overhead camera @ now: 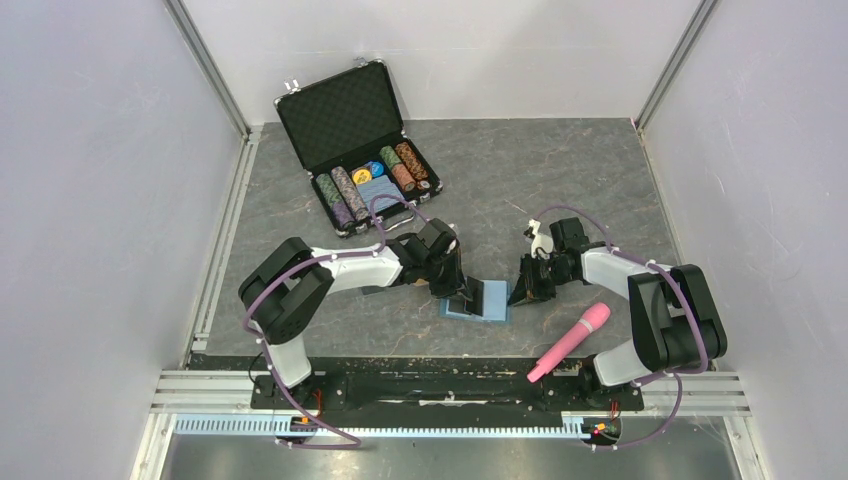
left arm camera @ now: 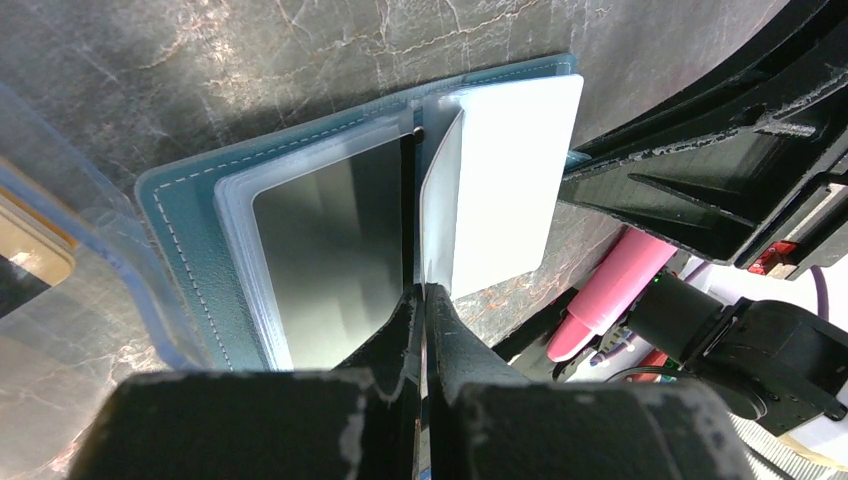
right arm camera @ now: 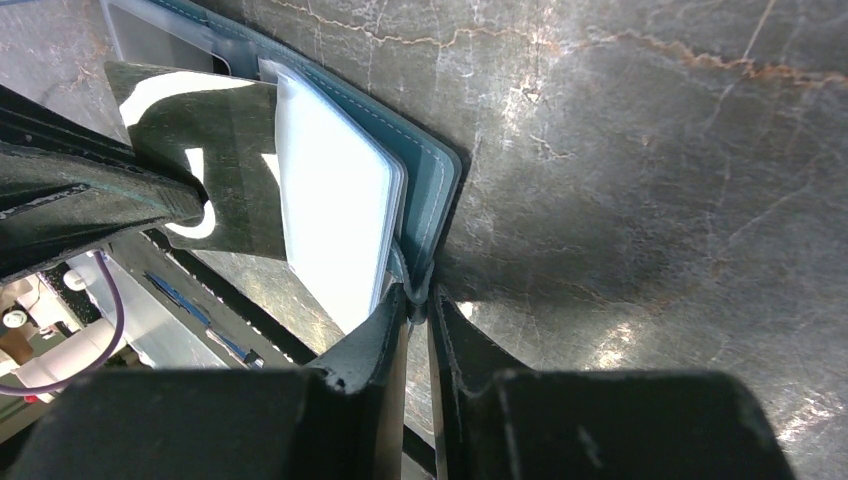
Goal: Put the credit cards into the card holder
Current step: Insert the credit card into the card holder.
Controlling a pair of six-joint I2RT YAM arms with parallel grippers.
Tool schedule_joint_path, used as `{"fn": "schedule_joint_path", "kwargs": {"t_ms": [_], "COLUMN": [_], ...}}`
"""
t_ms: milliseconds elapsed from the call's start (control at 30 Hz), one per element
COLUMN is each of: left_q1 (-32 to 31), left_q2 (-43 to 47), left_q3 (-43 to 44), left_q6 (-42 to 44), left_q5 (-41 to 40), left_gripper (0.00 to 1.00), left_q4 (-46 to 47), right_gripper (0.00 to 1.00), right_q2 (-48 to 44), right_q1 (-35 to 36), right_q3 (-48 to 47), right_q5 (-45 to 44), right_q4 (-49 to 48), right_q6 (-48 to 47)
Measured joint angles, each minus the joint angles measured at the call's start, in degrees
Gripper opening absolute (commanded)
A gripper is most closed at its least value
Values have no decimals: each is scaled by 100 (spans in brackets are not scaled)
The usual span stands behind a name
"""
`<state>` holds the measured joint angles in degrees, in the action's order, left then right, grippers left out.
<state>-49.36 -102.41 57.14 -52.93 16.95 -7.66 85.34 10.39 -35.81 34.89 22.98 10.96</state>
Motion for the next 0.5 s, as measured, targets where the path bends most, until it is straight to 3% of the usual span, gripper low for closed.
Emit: {"fn": "schedule_joint_path", "kwargs": {"t_ms": [400,500], "left_q1": [4,2], "left_q2": [-262,-361], "left_q3": [199,334], "left_q6": [2,4], "left_q5": [280,334], "left_gripper": [2,16], "left_q4": [17,-74], "right_gripper": [11,11], "right_q2": [0,0], "right_q1": [0,0], "right_q3": [4,4], "right_q5": [0,0], "right_q4": [-4,-2], "right_q6": [0,0]}}
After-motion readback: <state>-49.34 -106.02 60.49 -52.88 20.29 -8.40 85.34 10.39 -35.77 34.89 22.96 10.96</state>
